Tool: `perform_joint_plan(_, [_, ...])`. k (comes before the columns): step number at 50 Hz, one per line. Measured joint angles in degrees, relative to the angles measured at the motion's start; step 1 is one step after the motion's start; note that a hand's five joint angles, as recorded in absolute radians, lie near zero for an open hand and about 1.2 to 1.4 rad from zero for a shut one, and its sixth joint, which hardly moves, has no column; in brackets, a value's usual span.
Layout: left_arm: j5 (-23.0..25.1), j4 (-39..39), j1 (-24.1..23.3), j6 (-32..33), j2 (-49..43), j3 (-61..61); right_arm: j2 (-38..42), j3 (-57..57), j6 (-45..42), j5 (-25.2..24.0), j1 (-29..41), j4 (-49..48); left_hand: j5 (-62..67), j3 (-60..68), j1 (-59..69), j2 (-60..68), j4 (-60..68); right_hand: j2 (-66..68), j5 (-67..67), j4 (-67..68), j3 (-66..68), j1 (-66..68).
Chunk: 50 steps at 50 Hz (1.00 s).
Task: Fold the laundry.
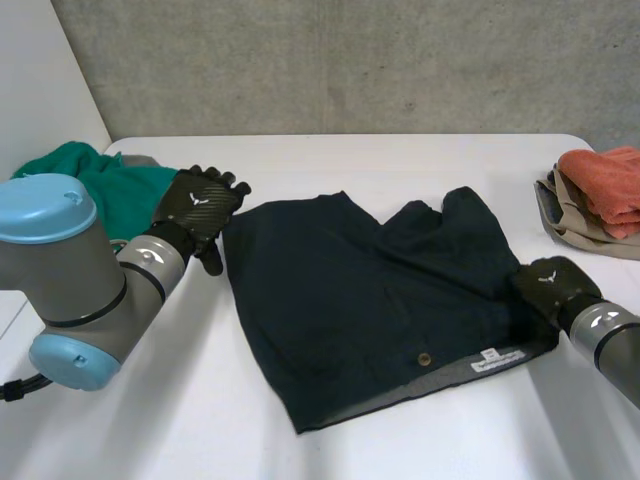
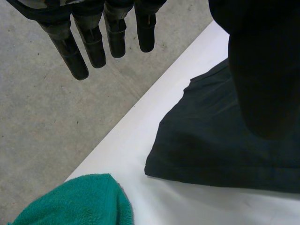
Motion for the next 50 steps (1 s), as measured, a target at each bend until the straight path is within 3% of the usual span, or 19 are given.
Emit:
perform_joint_plan(10, [-0.2, 0.0, 0.1, 0.0, 1.2, -0.1, 3.4, -11.1, -1.1, 0.4, 0.2, -9.6, 0.0, 0.0, 0.0, 0.0, 0.0, 0.1, 1.0, 0.7, 0.5, 2.9])
perform_joint_plan(24, [-0.2, 0.0, 0.2, -0.1, 1.5, -1.4, 29.4, -51.3, -2.6, 2.1, 2.5, -11.5, 0.0, 0.0, 0.0, 0.0, 0.0, 0.1, 1.6, 0.7, 0.5, 3.5])
perform_joint_plan(25, [-0.2, 0.0, 0.3, -0.1, 1.4, -1.4, 31.5, -54.4, -2.6, 2.2, 2.6, -11.5, 0.0, 0.0, 0.0, 0.0, 0.0, -12.0, -9.7, -11.3, -11.6, -7.3])
perform_joint_plan(27, [-0.1, 0.0, 0.3, -0.1, 1.2, -1.3, 33.1, -56.6, -2.6, 2.3, 2.8, -11.5, 0.0, 0.0, 0.0, 0.0, 0.0, -24.5, -20.5, -23.0, -23.9, -15.6])
perform_joint_plan(28, [-0.1, 0.0, 0.3, 0.0, 1.1, -1.3, 33.4, -57.0, -2.6, 2.4, 2.9, -11.4, 0.0, 0.0, 0.0, 0.0, 0.0, -24.5, -20.5, -23.0, -23.9, -15.6])
perform_joint_plan(29, [0.0, 0.0, 0.3, 0.0, 0.9, -1.2, 33.6, -57.2, -2.5, 2.6, 3.2, -11.3, 0.0, 0.0, 0.0, 0.0, 0.0, -40.3, -36.8, -39.5, -39.7, -30.6])
perform_joint_plan(32, [0.2, 0.0, 0.3, 0.0, 0.2, -0.7, 31.7, -54.8, -2.2, 3.2, 4.1, -10.9, 0.0, 0.0, 0.0, 0.0, 0.0, -54.6, -50.3, -53.7, -54.5, -40.6])
perform_joint_plan(36, [0.6, 0.1, 0.2, 0.3, -1.4, 0.3, 27.3, -49.6, -1.5, 4.1, 4.7, -10.1, 0.0, 0.0, 0.2, 0.0, 0.0, -54.9, -50.7, -53.9, -55.1, -40.7])
perform_joint_plan(39, [1.4, 0.3, 0.1, 0.4, -4.3, 2.4, 18.7, -40.3, 0.3, 5.4, 5.3, -7.7, 0.7, 0.2, 0.5, 0.4, 0.4, -54.9, -50.7, -53.9, -55.1, -40.7])
perform_joint_plan(45, [5.6, 0.1, 0.0, 0.6, -11.5, 8.5, 3.3, -25.8, 5.9, 6.4, 5.8, 3.4, 4.4, 3.1, 4.2, 3.2, 3.7, -54.9, -50.8, -53.9, -55.1, -40.7])
perform_joint_plan(50, [10.6, -0.3, 0.0, 0.6, -17.0, 13.7, -3.7, -17.5, 12.3, 6.4, 6.4, 15.0, 6.8, 5.5, 6.5, 5.5, 6.0, -54.9, -50.8, -53.9, -55.1, -40.7])
